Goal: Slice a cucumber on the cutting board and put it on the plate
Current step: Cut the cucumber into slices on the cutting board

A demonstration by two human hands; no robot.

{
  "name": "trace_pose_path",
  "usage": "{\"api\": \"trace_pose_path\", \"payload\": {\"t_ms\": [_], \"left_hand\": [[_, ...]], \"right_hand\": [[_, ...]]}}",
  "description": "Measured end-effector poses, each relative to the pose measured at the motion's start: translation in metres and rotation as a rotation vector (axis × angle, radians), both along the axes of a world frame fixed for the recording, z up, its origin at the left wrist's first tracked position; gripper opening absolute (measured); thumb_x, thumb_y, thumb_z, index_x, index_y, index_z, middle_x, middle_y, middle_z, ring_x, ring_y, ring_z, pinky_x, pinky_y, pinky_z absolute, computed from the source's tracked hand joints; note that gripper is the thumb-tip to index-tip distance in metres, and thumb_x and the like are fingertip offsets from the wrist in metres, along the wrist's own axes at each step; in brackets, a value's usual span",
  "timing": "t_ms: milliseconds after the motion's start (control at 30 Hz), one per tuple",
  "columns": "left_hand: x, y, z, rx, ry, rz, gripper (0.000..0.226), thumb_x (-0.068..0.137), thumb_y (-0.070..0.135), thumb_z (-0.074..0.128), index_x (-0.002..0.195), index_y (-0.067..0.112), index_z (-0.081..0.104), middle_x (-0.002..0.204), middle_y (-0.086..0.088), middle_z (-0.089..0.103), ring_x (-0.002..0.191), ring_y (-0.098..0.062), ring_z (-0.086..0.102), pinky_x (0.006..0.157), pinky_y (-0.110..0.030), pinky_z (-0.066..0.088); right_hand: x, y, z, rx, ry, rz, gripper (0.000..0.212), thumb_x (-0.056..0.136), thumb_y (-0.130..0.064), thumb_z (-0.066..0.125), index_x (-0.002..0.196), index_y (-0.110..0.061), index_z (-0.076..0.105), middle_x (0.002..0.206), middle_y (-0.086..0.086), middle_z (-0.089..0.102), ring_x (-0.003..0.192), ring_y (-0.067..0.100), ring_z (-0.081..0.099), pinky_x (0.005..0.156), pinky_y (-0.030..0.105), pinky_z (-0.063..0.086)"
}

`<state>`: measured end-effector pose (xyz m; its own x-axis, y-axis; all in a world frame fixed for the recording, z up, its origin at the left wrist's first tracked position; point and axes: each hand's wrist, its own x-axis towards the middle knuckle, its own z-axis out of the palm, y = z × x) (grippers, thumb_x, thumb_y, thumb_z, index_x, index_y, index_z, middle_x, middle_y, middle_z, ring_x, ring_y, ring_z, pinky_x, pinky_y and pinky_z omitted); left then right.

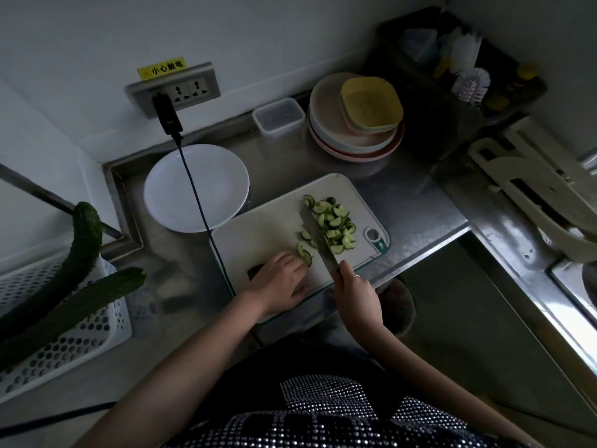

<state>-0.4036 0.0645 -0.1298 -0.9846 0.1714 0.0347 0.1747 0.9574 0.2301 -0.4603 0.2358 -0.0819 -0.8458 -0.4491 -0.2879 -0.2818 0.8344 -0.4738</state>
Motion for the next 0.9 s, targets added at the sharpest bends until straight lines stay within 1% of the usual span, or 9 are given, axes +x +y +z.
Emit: {"api": "trace_pose_path", "payload": {"t_ms": [67, 133, 200, 267, 367, 467, 600, 733, 900], "left_hand": [[-0.008, 0.001, 0.003, -0.014, -0.138, 0.013, 0.065, 0.082, 0.052, 0.032, 0.115, 0.004, 0.062, 0.112, -0.014, 0.062, 0.105, -0.03, 0.059, 0.1, -0.034, 0.03], [-0.014, 0.0, 0.005, -0.067, -0.246, 0.032, 0.086, 0.08, 0.06, 0.013, 0.14, 0.005, 0.041, 0.142, -0.016, 0.042, 0.133, -0.029, 0.037, 0.113, -0.036, 0.017], [-0.021, -0.003, 0.007, -0.085, -0.288, 0.043, 0.092, 0.079, 0.062, 0.003, 0.147, 0.005, 0.027, 0.153, -0.013, 0.025, 0.142, -0.026, 0.019, 0.116, -0.034, 0.003], [-0.023, -0.006, 0.006, -0.059, -0.245, 0.068, 0.081, 0.084, 0.055, 0.014, 0.139, 0.001, 0.041, 0.146, -0.017, 0.038, 0.136, -0.031, 0.034, 0.115, -0.04, 0.017], [-0.005, -0.014, -0.004, 0.01, -0.045, 0.14, 0.049, 0.082, 0.035, 0.04, 0.111, 0.002, 0.061, 0.113, -0.018, 0.061, 0.101, -0.034, 0.06, 0.089, -0.046, 0.05], [0.022, -0.018, -0.011, 0.012, 0.074, 0.173, 0.038, 0.078, 0.033, 0.042, 0.108, 0.01, 0.049, 0.105, -0.01, 0.057, 0.089, -0.028, 0.058, 0.077, -0.035, 0.05], [0.027, -0.017, -0.017, 0.012, 0.131, 0.246, 0.034, 0.078, 0.024, 0.045, 0.109, 0.012, 0.046, 0.104, -0.006, 0.052, 0.091, -0.024, 0.047, 0.069, -0.033, 0.05], [0.021, -0.017, -0.014, 0.032, 0.137, 0.294, 0.031, 0.079, 0.023, 0.043, 0.107, 0.011, 0.046, 0.1, -0.01, 0.061, 0.094, -0.025, 0.045, 0.068, -0.035, 0.052], [0.022, -0.018, -0.015, -0.031, 0.203, 0.208, 0.029, 0.078, 0.016, 0.045, 0.106, 0.009, 0.045, 0.098, -0.012, 0.064, 0.094, -0.026, 0.046, 0.075, -0.036, 0.052]], "right_hand": [[0.0, 0.001, 0.0, 0.0, -0.008, 0.0, 0.018, 0.101, -0.03, 0.036, 0.091, -0.014, 0.037, 0.073, 0.012, 0.059, 0.067, 0.037, 0.059, 0.051, 0.039, 0.04], [0.0, 0.002, 0.001, -0.01, -0.012, -0.004, 0.018, 0.101, -0.029, 0.036, 0.092, -0.014, 0.039, 0.072, 0.011, 0.059, 0.065, 0.036, 0.059, 0.051, 0.041, 0.043], [0.0, 0.002, 0.003, -0.02, -0.009, -0.009, 0.017, 0.101, -0.029, 0.037, 0.093, -0.014, 0.04, 0.071, 0.009, 0.059, 0.063, 0.034, 0.059, 0.052, 0.044, 0.046], [0.0, 0.003, 0.003, -0.029, -0.001, -0.013, 0.017, 0.101, -0.029, 0.037, 0.092, -0.014, 0.039, 0.07, 0.009, 0.058, 0.063, 0.034, 0.058, 0.052, 0.044, 0.045], [0.001, 0.002, 0.004, -0.038, 0.003, -0.003, 0.018, 0.101, -0.029, 0.037, 0.092, -0.013, 0.039, 0.071, 0.01, 0.059, 0.065, 0.036, 0.058, 0.052, 0.042, 0.043], [0.005, -0.001, 0.004, -0.018, -0.012, 0.042, 0.018, 0.101, -0.028, 0.036, 0.093, -0.013, 0.039, 0.072, 0.011, 0.059, 0.066, 0.036, 0.059, 0.053, 0.044, 0.045], [0.009, -0.006, 0.002, 0.017, -0.032, 0.101, 0.021, 0.101, -0.032, 0.036, 0.097, -0.013, 0.04, 0.079, 0.014, 0.063, 0.075, 0.039, 0.061, 0.057, 0.041, 0.043], [0.011, -0.012, 0.002, 0.028, -0.05, 0.144, 0.022, 0.101, -0.034, 0.035, 0.098, -0.012, 0.04, 0.083, 0.016, 0.063, 0.078, 0.039, 0.061, 0.056, 0.036, 0.037], [0.011, -0.016, 0.002, 0.084, -0.005, 0.229, 0.022, 0.101, -0.036, 0.035, 0.099, -0.015, 0.04, 0.085, 0.013, 0.063, 0.079, 0.037, 0.062, 0.057, 0.037, 0.041]]}}
